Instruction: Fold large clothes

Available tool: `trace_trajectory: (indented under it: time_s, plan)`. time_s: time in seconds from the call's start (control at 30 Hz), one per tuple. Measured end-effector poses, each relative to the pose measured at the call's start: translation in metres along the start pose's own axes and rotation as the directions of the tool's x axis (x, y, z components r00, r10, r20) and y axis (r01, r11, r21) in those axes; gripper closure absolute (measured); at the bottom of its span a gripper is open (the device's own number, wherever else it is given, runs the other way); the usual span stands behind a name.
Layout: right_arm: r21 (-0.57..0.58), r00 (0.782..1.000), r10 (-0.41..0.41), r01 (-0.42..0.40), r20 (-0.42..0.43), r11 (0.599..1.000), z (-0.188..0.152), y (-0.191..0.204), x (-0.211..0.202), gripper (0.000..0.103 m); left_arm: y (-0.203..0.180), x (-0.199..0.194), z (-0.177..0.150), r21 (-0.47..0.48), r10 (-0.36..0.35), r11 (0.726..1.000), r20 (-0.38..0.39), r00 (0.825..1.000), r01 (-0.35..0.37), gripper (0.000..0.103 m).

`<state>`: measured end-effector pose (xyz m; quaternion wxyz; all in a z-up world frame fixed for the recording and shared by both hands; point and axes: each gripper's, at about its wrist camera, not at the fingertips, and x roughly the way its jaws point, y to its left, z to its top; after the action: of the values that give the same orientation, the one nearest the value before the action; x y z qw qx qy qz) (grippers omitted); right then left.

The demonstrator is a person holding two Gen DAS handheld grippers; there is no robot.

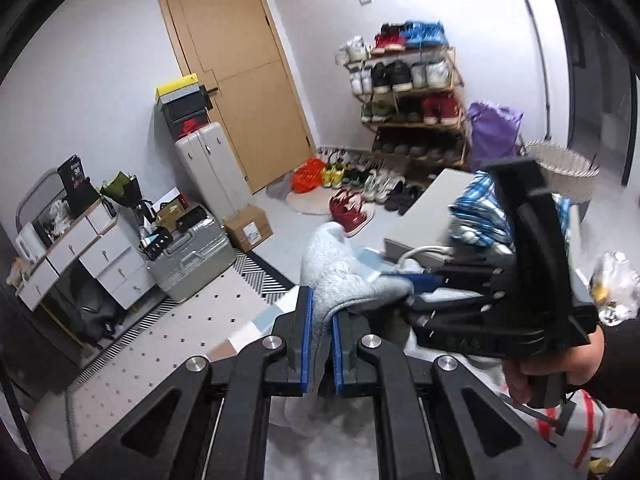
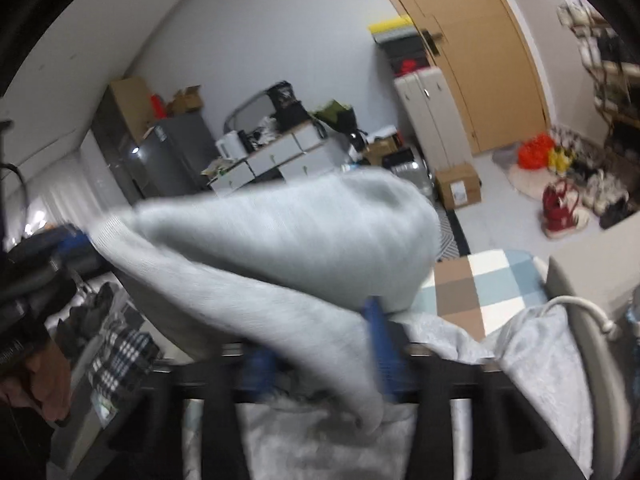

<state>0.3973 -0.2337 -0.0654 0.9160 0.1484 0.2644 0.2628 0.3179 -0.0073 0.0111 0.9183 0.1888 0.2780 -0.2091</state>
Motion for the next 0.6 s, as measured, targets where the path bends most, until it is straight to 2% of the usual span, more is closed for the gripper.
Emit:
trace_trajectory:
  time_s: [0.07, 0.13, 0.23, 0.33, 0.43, 0.5, 0.57, 0.6]
  plan:
    - [-0.042, 0.999, -0.011, 0.013, 0.036, 0.999, -0.013, 0.011, -0.021, 0.081, -0.007, -0.008, -0.016, -0.029, -0.038, 0.999, 0.024, 0.999, 0.039, 0.099]
    - [-0.061, 0.999, -0.013, 0.015, 0.033, 0.998, -0.026, 0.018, -0.034, 0.082, -0.015, -0.017, -0.037, -0.067, -0.078, 0.994, 0.053, 0.996, 0.081, 0.099]
    - [-0.131, 0.999, -0.029, 0.026, -0.019, 0.991, -0.063, 0.031, -0.05, 0.083, -0.023, -0.022, -0.067, -0.157, -0.146, 0.975, 0.068, 0.987, 0.155, 0.099]
    - [-0.223, 0.988, -0.084, 0.053, -0.128, 0.973, -0.098, 0.043, -0.049, 0.083, -0.033, -0.011, -0.1, -0.24, -0.197, 0.949, 0.054, 0.979, 0.205, 0.099]
    - [-0.287, 0.956, -0.165, 0.092, -0.242, 0.954, -0.131, 0.039, -0.037, 0.083, -0.045, 0.015, -0.128, -0.318, -0.273, 0.913, -0.01, 0.962, 0.256, 0.099]
    - [-0.315, 0.912, -0.229, 0.12, -0.339, 0.942, -0.155, 0.031, -0.023, 0.083, -0.052, 0.03, -0.14, -0.342, -0.308, 0.899, -0.054, 0.95, 0.273, 0.098]
    - [-0.332, 0.876, -0.268, 0.134, -0.401, 0.934, -0.17, 0.025, -0.016, 0.082, -0.057, 0.037, -0.147, -0.364, -0.342, 0.884, -0.074, 0.937, 0.294, 0.095]
    - [-0.342, 0.866, -0.281, 0.139, -0.414, 0.929, -0.173, 0.022, -0.014, 0.082, -0.057, 0.038, -0.146, -0.367, -0.353, 0.88, -0.076, 0.933, 0.303, 0.094]
